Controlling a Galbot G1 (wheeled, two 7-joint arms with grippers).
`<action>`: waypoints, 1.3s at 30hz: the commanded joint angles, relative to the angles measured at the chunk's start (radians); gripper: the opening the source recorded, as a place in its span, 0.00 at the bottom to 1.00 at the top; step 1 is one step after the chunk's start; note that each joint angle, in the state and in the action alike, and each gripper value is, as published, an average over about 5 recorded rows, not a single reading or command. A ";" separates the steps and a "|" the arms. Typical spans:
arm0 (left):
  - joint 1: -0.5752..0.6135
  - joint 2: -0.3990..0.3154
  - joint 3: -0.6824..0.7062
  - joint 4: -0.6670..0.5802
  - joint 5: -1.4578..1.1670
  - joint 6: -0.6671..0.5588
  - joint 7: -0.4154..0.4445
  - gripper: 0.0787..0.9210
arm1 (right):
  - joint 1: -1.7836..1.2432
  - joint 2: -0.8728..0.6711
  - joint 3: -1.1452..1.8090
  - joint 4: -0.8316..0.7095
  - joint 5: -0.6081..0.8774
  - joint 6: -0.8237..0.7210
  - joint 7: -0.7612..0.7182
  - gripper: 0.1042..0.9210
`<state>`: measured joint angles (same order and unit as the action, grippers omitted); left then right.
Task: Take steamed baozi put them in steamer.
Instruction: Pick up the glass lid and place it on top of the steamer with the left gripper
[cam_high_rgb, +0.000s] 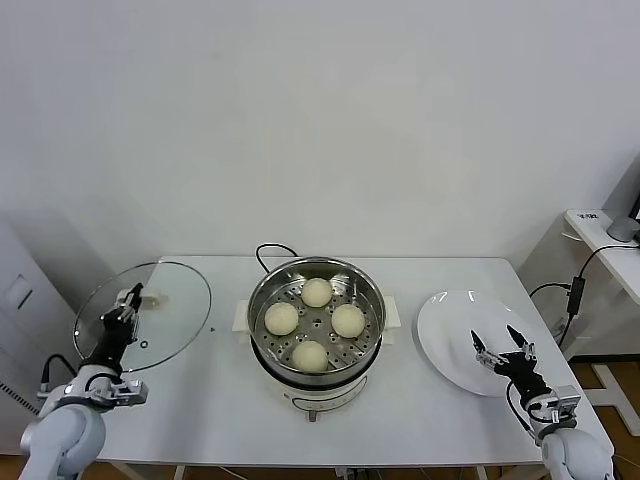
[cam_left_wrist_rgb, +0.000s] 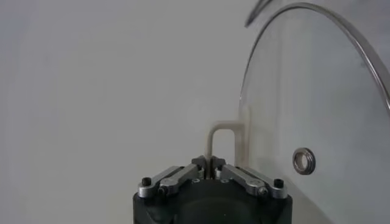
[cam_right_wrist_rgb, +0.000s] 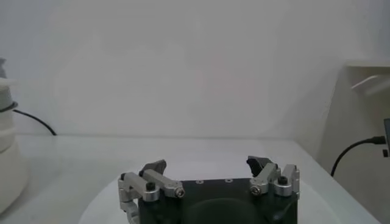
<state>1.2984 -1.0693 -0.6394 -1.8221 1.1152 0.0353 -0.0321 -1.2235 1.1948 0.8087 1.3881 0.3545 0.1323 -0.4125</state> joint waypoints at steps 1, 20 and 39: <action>-0.027 0.132 0.210 -0.243 -0.007 0.326 0.112 0.04 | 0.003 -0.004 0.000 0.008 0.000 -0.010 -0.001 0.88; -0.305 0.093 0.658 -0.285 0.115 0.664 0.318 0.04 | 0.005 -0.015 0.015 -0.009 -0.004 -0.011 0.002 0.88; -0.414 -0.116 0.822 -0.179 0.314 0.729 0.384 0.04 | 0.018 -0.015 0.011 -0.048 -0.007 -0.006 -0.002 0.88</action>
<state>0.9415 -1.0785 0.0706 -2.0402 1.3318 0.7152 0.3177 -1.2053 1.1806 0.8187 1.3479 0.3476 0.1246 -0.4137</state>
